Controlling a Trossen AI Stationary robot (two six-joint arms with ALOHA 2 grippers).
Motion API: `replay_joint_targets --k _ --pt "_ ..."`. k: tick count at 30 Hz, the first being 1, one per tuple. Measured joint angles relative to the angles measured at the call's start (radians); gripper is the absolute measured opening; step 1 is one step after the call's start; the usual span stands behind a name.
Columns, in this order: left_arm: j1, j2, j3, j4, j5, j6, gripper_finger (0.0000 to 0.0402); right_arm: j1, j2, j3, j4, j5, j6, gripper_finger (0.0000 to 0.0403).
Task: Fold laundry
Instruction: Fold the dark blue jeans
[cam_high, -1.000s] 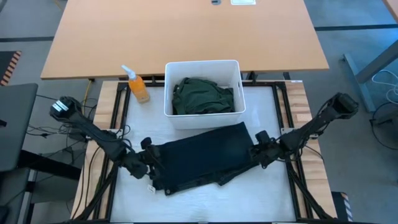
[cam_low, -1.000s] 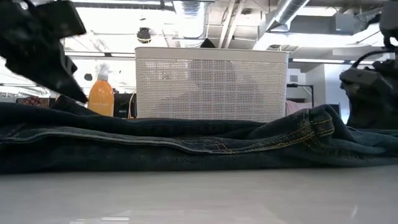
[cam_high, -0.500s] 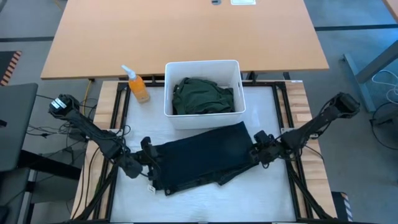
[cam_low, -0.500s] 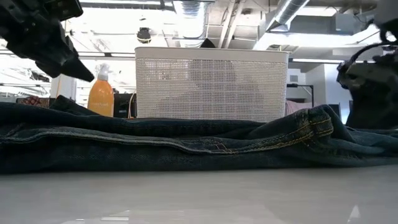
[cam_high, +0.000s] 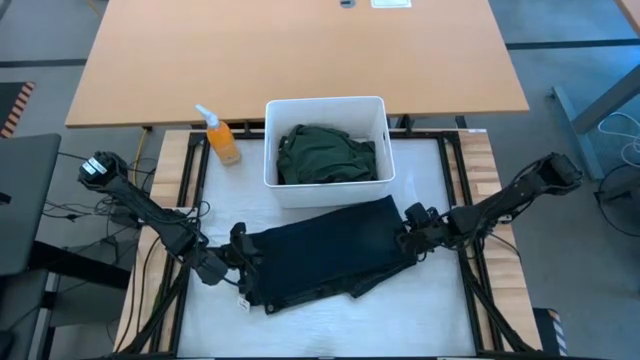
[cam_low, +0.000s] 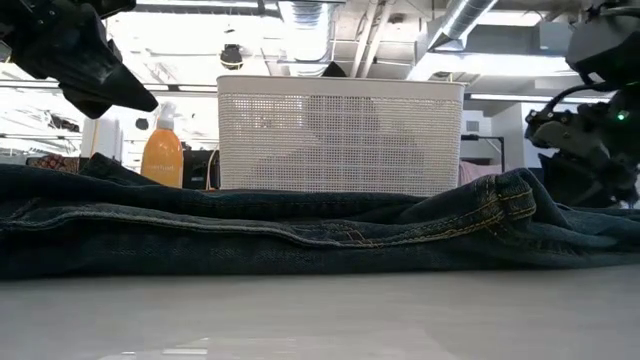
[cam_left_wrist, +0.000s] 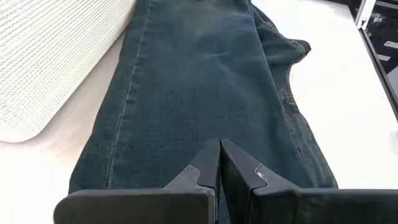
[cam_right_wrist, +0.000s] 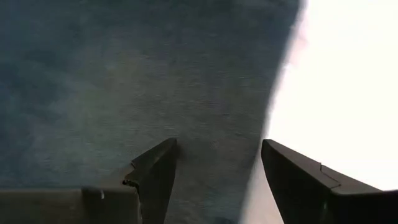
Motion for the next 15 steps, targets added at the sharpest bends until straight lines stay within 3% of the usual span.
replay_joint_targets --k 7,10,15 --pt "0.000 0.018 0.000 0.090 0.018 0.001 0.0000 -0.011 -0.001 -0.132 0.265 0.011 -0.019 0.0238" --pt "-0.002 0.083 0.000 0.185 0.038 0.025 0.0000 0.015 0.002 -0.146 0.337 0.010 -0.043 0.0180" --pt "0.001 0.284 0.000 0.420 0.058 0.078 0.0000 0.057 -0.001 -0.136 0.490 -0.025 -0.152 0.0034"
